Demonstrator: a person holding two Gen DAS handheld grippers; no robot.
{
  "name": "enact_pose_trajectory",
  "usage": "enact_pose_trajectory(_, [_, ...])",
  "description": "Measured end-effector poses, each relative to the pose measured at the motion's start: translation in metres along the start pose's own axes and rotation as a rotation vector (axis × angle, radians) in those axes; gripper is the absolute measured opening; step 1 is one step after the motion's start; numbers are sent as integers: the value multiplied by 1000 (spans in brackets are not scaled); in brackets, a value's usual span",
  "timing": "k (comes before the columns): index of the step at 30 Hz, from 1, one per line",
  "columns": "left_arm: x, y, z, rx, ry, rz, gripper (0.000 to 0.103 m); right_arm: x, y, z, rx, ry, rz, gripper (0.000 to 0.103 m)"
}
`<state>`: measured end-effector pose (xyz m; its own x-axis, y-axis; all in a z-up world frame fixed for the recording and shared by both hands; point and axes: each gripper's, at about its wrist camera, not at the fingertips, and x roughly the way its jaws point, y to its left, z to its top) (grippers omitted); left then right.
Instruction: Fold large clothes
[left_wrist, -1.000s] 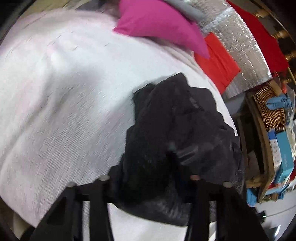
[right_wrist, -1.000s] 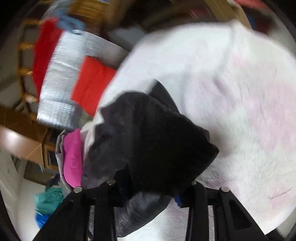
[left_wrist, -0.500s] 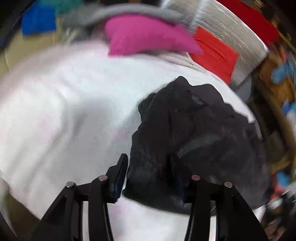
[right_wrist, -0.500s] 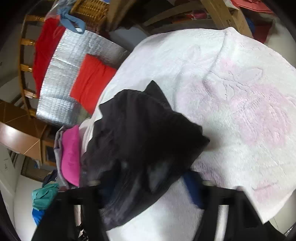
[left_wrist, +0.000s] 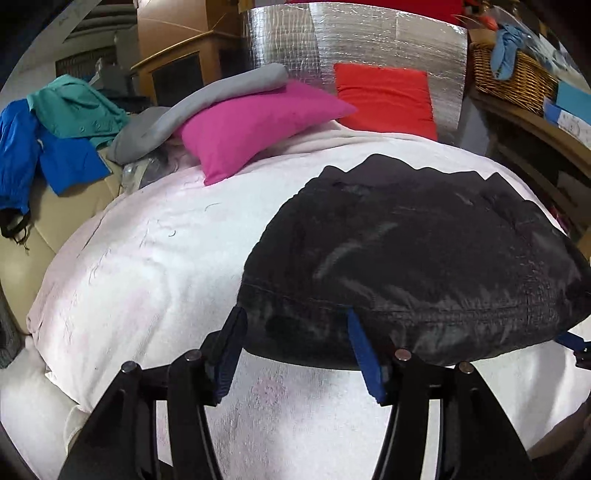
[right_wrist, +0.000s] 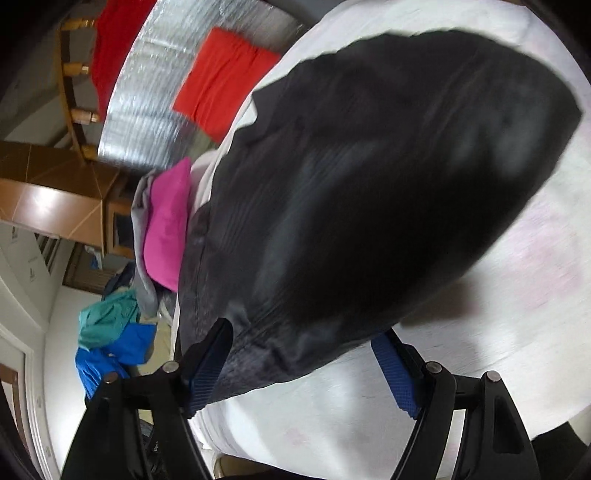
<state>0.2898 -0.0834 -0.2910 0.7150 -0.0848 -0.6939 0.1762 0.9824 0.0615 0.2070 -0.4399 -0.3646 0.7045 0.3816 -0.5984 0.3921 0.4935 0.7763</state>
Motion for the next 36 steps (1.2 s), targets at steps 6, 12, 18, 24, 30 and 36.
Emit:
enact_pose_trajectory(6, [-3,-2,0,0,-13,6,58,25,15,-3,-16,18,-10,80])
enact_pose_trajectory(12, [-1,-3,-1,5,-5,10,58,31,11,1,-1,-11,-6,80])
enact_pose_trajectory(18, [1,-1,-2,0,10,8,58,29,20,1,-82,-55,-73,67])
enact_pose_trajectory(24, [6,24,-15,-186,140,-204,59,12,28,0,-144,-133,-92,45])
enact_pose_trajectory(30, [21,42,-32,-371,235,-327,61,15,32,-1,-197,-118,-150,45])
enact_pose_trajectory(36, [42,59,-34,-563,278,-401,62,10,23,3,-155,-77,-107,45])
